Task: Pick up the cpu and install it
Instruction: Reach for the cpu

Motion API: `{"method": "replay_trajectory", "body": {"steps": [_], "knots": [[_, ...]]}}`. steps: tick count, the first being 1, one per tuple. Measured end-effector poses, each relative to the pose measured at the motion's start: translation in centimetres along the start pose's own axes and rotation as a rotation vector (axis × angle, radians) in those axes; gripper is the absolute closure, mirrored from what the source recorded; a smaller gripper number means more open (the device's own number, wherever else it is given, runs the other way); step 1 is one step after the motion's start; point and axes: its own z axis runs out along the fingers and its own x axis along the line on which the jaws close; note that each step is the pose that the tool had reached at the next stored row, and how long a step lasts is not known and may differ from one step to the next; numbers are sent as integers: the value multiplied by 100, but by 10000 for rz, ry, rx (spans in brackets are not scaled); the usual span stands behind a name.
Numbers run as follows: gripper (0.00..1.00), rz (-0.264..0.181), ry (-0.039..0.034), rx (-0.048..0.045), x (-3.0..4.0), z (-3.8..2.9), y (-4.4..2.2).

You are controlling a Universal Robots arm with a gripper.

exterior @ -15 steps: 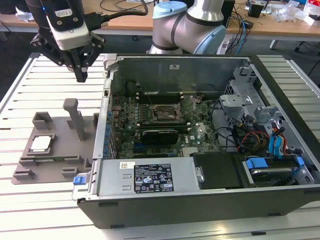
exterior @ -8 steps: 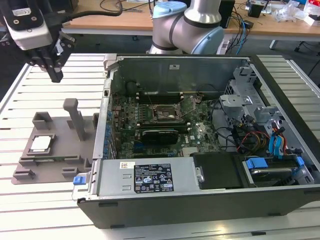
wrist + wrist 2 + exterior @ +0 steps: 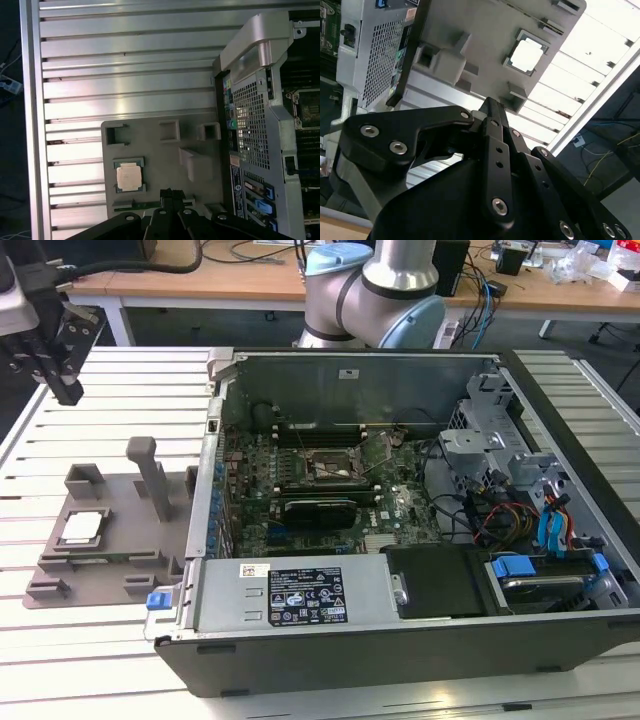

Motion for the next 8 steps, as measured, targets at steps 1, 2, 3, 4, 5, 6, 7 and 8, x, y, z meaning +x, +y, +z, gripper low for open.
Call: {"method": "replay_trajectory", "body": {"steps": [1,2,3,4,5,6,7,8], "knots": [[89,0,0,0,33,-1,-2],[89,0,0,0,79,-2,-6],[89,-1,1,0,128,-3,-10],[89,0,1,0,157,-4,-12],[89,0,0,0,183,-4,-14],[89,-2,0,0,185,-4,-14],[89,-2,0,0,186,-4,-14],[89,0,0,0,189,-4,-14]]}}
